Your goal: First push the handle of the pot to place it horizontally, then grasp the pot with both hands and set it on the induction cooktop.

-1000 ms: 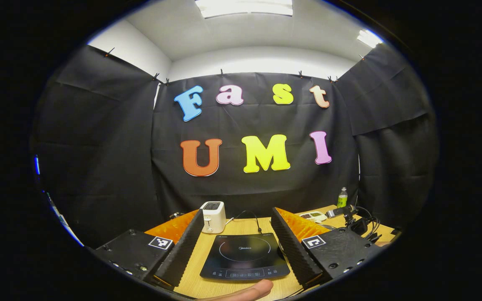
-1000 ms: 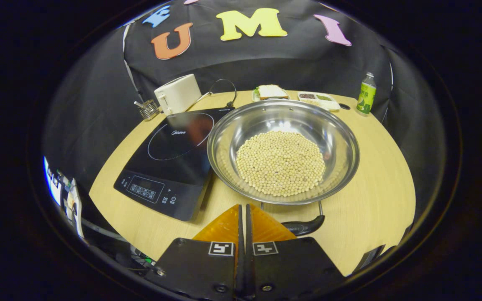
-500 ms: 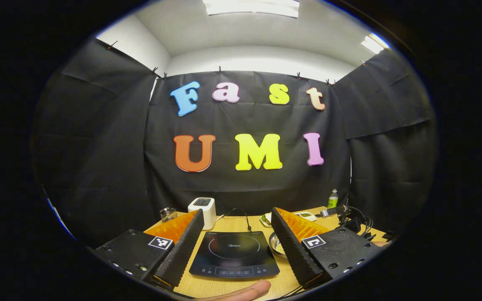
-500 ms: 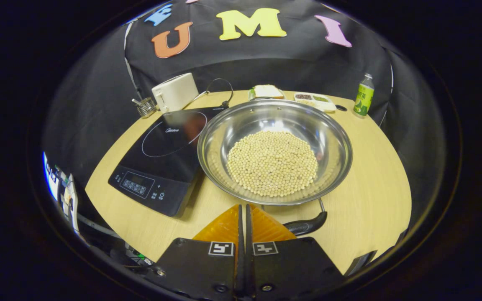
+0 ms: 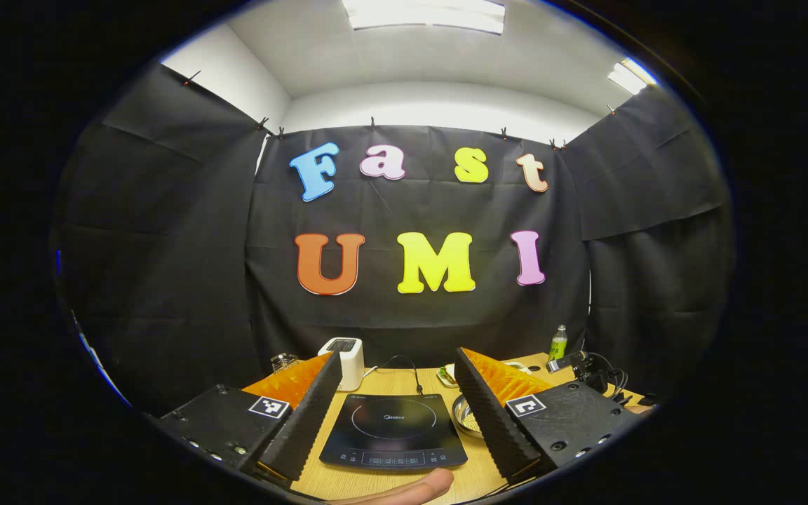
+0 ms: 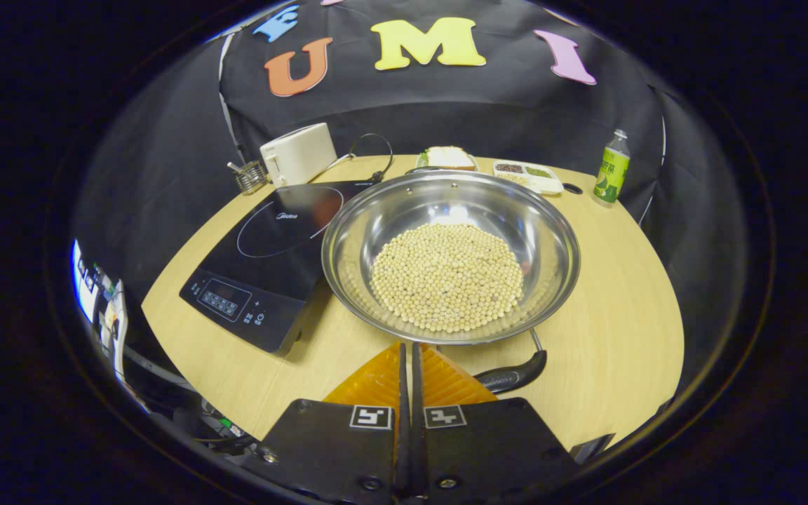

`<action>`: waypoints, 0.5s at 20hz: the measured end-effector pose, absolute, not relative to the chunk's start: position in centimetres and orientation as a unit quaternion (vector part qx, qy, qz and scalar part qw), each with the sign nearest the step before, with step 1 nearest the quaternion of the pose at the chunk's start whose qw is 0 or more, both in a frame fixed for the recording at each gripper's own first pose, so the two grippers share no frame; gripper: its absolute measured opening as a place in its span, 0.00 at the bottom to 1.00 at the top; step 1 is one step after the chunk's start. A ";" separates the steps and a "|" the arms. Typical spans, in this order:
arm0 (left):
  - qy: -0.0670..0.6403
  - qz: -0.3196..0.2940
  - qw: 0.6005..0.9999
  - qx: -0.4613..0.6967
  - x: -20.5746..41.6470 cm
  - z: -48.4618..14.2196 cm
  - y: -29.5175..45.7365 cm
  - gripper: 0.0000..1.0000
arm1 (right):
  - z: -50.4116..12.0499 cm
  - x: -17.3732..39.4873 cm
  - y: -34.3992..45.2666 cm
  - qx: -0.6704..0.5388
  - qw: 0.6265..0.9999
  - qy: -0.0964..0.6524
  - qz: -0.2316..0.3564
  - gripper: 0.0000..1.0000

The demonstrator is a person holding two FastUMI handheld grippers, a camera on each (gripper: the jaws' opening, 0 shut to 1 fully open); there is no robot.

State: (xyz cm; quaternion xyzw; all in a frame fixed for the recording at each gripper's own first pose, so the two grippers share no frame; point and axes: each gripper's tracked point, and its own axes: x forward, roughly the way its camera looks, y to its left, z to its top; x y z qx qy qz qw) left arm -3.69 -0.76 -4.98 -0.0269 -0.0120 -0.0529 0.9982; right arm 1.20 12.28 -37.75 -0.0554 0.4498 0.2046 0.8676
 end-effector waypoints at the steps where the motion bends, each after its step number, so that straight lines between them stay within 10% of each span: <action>1: -0.015 -0.053 0.998 -0.027 -3.6 -4.8 -0.8 0.96 | -37.8 1.2 12.0 -0.060 0.868 0.447 0.207 0.00; 10: -0.009 -0.055 0.998 -0.028 -3.8 -5.0 -1.6 0.96 | -38.0 2.7 8.0 -0.107 0.878 0.427 0.188 0.00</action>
